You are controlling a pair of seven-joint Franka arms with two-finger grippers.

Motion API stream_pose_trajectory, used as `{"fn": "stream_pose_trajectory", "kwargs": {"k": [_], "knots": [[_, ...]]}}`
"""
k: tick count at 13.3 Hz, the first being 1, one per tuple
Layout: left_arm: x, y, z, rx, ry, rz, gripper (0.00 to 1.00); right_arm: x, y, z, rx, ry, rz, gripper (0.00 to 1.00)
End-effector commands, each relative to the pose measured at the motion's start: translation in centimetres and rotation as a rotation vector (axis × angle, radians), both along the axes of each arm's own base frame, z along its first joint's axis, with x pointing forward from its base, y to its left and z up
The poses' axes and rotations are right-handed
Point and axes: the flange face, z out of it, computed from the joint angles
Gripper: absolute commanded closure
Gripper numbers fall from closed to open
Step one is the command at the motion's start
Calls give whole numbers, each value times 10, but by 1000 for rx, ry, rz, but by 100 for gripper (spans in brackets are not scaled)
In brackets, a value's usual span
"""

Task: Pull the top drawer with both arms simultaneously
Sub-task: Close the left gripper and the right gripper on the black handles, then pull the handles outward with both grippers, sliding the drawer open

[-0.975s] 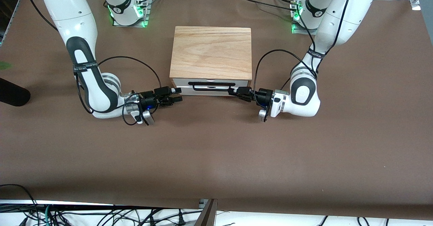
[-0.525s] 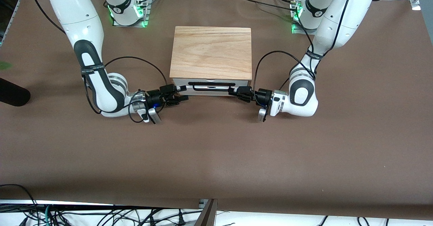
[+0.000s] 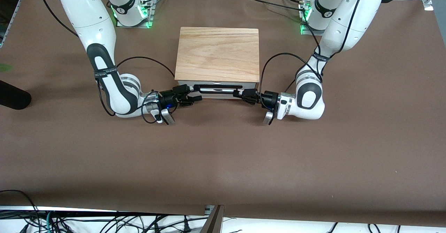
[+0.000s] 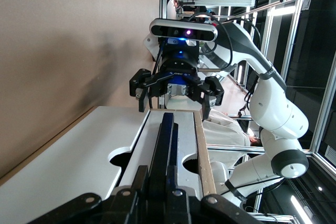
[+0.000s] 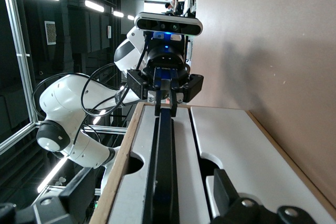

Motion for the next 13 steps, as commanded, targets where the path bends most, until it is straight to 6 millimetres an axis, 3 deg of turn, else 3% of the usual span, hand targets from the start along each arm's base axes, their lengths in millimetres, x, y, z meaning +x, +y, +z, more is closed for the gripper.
{"fn": "stream_pose_trajectory", "kwargs": {"k": [1, 4, 7, 10, 13], "knots": [[-1, -6, 7, -44, -12, 10, 100, -10, 0, -3, 28, -4, -11, 24], [-1, -5, 4, -41, -9, 14, 100, -24, -5, -12, 65, -8, 3, 42], [-5, -9, -1, -39, -3, 5, 100, -31, -8, -14, 82, -5, 9, 43], [-5, -10, -1, -39, -3, 5, 100, -27, -11, -13, 82, -11, 2, 56], [-6, -9, -2, -39, -3, 5, 100, -19, -11, -10, 78, -20, -13, 55]]}}
